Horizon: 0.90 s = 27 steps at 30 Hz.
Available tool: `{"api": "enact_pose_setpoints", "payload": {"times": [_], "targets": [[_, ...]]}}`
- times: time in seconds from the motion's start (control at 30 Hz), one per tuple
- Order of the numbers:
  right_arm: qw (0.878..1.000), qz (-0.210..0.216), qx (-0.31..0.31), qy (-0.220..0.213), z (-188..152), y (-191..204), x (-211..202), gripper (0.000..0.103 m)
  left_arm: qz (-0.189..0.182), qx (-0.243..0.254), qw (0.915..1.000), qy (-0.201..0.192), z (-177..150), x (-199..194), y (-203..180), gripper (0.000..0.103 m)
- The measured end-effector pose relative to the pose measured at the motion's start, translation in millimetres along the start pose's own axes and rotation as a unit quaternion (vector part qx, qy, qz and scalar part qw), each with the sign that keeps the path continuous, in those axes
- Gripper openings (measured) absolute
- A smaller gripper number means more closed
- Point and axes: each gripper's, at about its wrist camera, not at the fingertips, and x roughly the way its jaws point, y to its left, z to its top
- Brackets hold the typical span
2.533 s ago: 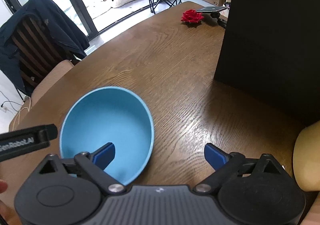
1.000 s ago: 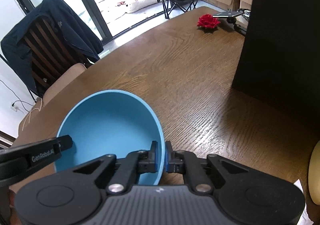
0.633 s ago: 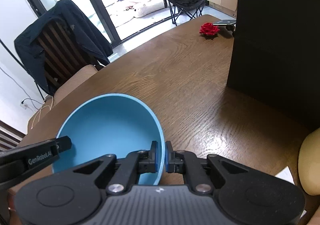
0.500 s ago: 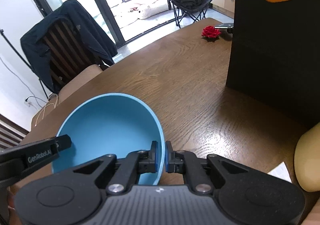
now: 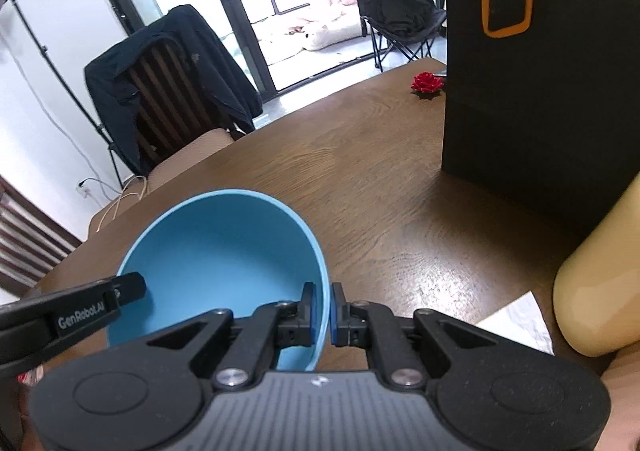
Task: Organize plates and bowls
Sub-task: 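Lift the third blue bowl with both grippers and carry it toward the stacked bowls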
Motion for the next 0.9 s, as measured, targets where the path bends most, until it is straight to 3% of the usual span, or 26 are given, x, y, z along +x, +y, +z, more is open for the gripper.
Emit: {"api": "enact_pose_setpoints", "payload": {"times": [0.43,0.9], "targets": [[0.998,0.041,-0.054,-0.004,-46.5,17.1,-63.7,0.005,0.043,-0.048,0.9977,-0.023,-62.4,-79.4,20.3,0.01],[0.985,0.103,-0.138,0.005,-81.8,82.9,-103.8,0.005,0.106,-0.122,0.986,-0.043,-113.4,-151.8,82.3,0.009]]}}
